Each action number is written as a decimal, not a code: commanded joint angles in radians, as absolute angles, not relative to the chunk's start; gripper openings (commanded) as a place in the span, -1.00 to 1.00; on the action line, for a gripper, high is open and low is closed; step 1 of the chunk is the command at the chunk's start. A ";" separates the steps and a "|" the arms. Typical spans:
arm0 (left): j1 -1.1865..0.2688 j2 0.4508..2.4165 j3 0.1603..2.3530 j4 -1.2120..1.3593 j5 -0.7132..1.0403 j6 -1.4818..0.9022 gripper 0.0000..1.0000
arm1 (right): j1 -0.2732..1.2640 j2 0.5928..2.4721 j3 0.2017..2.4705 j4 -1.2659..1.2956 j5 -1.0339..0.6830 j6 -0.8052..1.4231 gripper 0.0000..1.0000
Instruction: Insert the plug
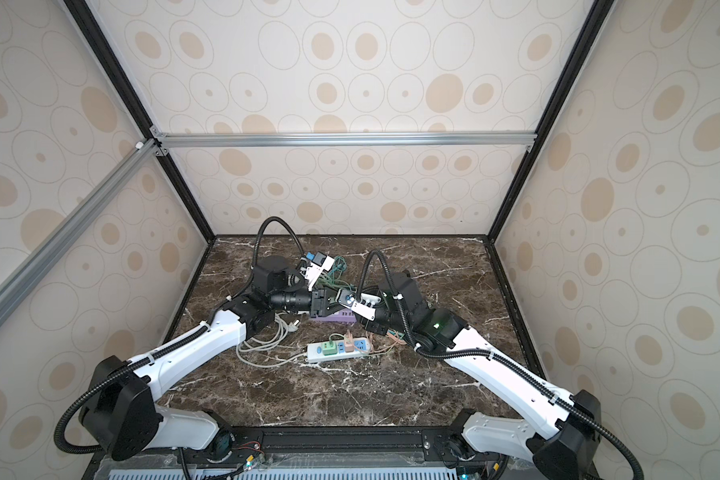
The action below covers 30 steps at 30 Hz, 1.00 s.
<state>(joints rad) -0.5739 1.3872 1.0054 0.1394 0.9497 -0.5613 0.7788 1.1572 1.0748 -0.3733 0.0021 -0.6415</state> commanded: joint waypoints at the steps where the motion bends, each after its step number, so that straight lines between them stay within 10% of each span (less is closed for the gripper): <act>1: -0.594 1.394 1.054 0.138 1.015 -0.506 -0.46 | 0.793 1.170 1.082 -0.324 0.047 -0.681 -0.37; 20: -0.597 1.405 1.062 0.106 1.026 -0.489 -0.33 | 0.841 1.192 1.094 -0.305 0.107 -0.738 -0.37; 30: -0.598 1.389 1.055 0.121 1.006 -0.489 -0.64 | 0.844 1.184 1.076 -0.290 0.136 -0.682 -0.11</act>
<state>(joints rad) -0.5743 1.4048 1.0172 0.0952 0.9497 -0.5274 0.8368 1.1805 1.0748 -0.3569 0.1276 -0.7216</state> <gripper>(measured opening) 0.289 0.440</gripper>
